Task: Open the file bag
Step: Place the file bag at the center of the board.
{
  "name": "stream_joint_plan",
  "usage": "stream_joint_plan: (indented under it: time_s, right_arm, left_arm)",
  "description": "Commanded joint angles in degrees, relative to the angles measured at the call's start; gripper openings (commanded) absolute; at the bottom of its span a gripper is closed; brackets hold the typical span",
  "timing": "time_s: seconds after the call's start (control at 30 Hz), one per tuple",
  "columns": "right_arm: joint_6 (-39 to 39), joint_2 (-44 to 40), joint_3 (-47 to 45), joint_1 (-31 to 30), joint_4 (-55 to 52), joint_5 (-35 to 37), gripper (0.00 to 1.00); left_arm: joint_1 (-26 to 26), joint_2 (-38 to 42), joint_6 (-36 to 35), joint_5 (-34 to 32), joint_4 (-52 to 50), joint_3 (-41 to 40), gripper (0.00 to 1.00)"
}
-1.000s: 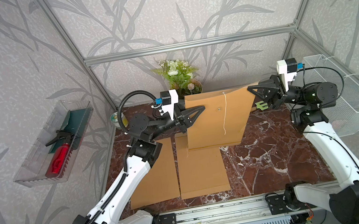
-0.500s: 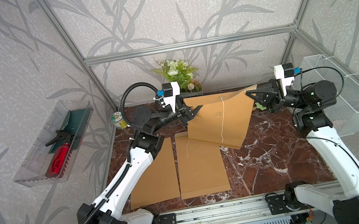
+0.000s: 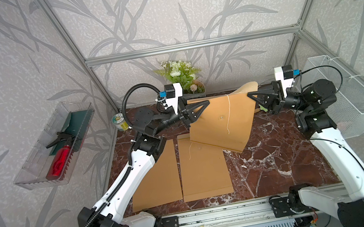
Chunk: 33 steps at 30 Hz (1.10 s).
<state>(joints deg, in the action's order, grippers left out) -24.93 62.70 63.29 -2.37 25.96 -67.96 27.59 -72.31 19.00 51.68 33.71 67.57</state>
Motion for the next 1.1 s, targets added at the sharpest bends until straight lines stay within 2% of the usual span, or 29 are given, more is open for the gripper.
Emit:
stream_joint_plan:
  time_s: [0.0, 0.33, 0.4, 0.57, 0.67, 0.8, 0.87, 1.07]
  right_arm:
    - [1.15, -0.03, 1.99, -0.53, -0.47, -0.20, 0.00]
    - [0.73, 0.06, 2.59, -0.53, 0.36, 0.46, 0.00]
    - [0.50, 0.08, 2.63, -0.53, 0.50, 0.46, 0.00]
    - [0.56, -0.20, 2.41, -0.62, 0.56, 0.11, 0.00]
    - [1.01, -0.29, 2.15, -0.62, -0.01, -0.06, 0.00]
    - [2.49, -0.59, 1.71, -0.62, -1.81, 0.35, 0.00]
    - [3.55, -0.86, 1.49, -0.62, -3.03, 1.04, 0.06]
    - [5.89, -1.17, 0.76, -0.61, -6.04, 1.60, 0.39]
  left_arm:
    - [0.18, 2.30, -2.52, 0.17, -1.96, 1.86, 0.38]
    - [0.18, 3.76, -5.63, -0.88, -7.79, 1.95, 0.39]
    - [0.15, 3.51, -5.13, -0.71, -7.20, 1.95, 0.33]
    - [0.18, 2.93, -4.11, -0.37, -5.73, 1.88, 0.11]
    - [0.18, 2.57, -2.87, -0.94, -4.18, 1.69, 0.02]
    - [0.18, 1.59, 3.21, -2.61, 1.82, 0.61, 0.00]
    - [0.18, 1.05, 6.23, -3.57, 4.65, 0.04, 0.00]
    - [0.07, 0.22, 10.47, -5.47, 6.10, 0.10, 0.00]
